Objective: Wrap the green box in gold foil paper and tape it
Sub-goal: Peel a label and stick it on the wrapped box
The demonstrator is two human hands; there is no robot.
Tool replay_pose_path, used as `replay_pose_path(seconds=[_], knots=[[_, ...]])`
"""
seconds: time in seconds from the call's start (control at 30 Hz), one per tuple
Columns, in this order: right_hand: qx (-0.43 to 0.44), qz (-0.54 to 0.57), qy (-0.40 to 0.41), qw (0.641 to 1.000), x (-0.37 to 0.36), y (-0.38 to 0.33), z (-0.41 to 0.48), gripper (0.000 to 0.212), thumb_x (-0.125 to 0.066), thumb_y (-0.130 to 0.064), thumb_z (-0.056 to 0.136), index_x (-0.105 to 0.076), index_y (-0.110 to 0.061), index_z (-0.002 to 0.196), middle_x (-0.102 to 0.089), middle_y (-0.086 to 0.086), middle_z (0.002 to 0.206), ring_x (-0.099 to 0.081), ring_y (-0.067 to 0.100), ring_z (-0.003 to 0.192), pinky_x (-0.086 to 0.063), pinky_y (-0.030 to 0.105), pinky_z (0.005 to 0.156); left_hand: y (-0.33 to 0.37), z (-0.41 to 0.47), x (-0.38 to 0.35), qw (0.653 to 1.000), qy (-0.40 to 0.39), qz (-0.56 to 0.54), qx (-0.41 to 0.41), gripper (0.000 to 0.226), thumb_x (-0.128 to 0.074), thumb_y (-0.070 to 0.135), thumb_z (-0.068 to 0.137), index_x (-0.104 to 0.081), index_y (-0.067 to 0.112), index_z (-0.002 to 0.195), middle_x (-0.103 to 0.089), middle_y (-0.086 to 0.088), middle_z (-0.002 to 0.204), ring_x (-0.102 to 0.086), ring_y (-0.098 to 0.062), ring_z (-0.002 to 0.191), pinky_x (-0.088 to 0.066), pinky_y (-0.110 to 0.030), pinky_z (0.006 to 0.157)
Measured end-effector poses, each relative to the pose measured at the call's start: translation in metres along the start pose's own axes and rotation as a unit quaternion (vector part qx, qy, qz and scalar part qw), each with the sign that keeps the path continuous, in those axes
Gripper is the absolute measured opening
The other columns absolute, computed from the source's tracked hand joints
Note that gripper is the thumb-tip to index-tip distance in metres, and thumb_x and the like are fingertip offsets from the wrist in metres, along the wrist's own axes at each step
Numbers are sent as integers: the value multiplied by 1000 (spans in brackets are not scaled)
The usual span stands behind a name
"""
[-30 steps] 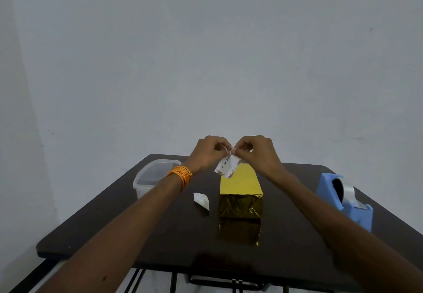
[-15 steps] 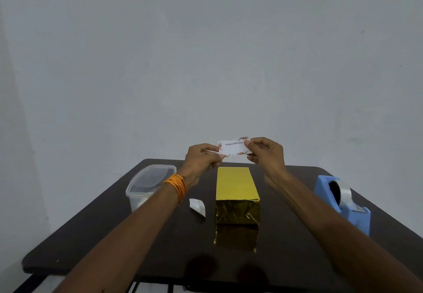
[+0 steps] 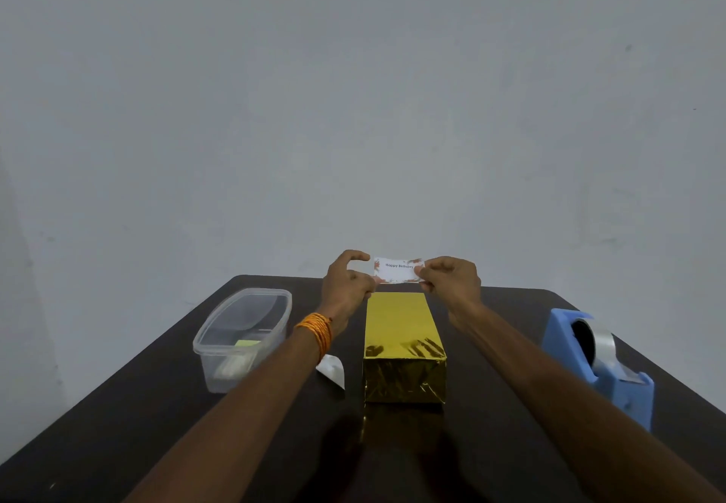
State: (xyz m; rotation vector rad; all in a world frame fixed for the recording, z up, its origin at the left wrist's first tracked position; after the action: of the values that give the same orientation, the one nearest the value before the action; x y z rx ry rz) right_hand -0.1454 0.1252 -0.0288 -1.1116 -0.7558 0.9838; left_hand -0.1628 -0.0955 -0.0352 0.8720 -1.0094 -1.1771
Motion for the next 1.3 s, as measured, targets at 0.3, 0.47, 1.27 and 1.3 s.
replay_pose_path(seconds=[0.3, 0.47, 1.27, 1.3], knots=[[-31, -71, -35, 996, -10, 43, 24, 8, -82, -6, 80, -74, -3, 79, -70, 11, 73, -61, 11, 55, -53, 20, 58, -39, 16, -19, 999, 18, 46, -16, 49, -64, -7, 87, -58, 19, 128, -70, -12, 92, -64, -16, 86, -56, -23, 71], [-34, -98, -40, 994, -13, 51, 29, 16, -82, -3, 79, -74, -10, 67, -70, 13, 67, -62, 17, 59, -60, 34, 68, -52, 24, -22, 998, 3, 68, -10, 45, -67, 0, 89, -59, 20, 128, -71, -12, 97, -67, -20, 93, -55, -17, 64], [36, -265, -24, 963, -25, 47, 34, 9, -82, -13, 80, -78, -6, 84, -73, 8, 69, -71, 16, 56, -54, 18, 50, -58, 34, -29, 980, 28, 187, -63, 25, -64, 5, 91, -72, 10, 113, -71, -15, 112, -67, -25, 104, -51, -12, 64], [38, -268, -25, 962, -25, 48, 35, 9, -82, -13, 80, -78, -6, 84, -74, 8, 70, -72, 17, 56, -55, 19, 51, -59, 34, -29, 980, 28, 187, -62, 24, -64, 5, 91, -71, 10, 113, -71, -15, 112, -67, -26, 106, -52, -13, 65]])
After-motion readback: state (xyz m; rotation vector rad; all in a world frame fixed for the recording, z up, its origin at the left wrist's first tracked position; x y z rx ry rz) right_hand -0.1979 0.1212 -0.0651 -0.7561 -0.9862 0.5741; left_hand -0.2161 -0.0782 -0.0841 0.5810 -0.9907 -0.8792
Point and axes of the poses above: each hand's wrist, its own z-axis towards the middle knuckle, its own x-axis out of the back of the hand, y = z × x, the point moved 9 cm from there along z, towards the middle knuckle
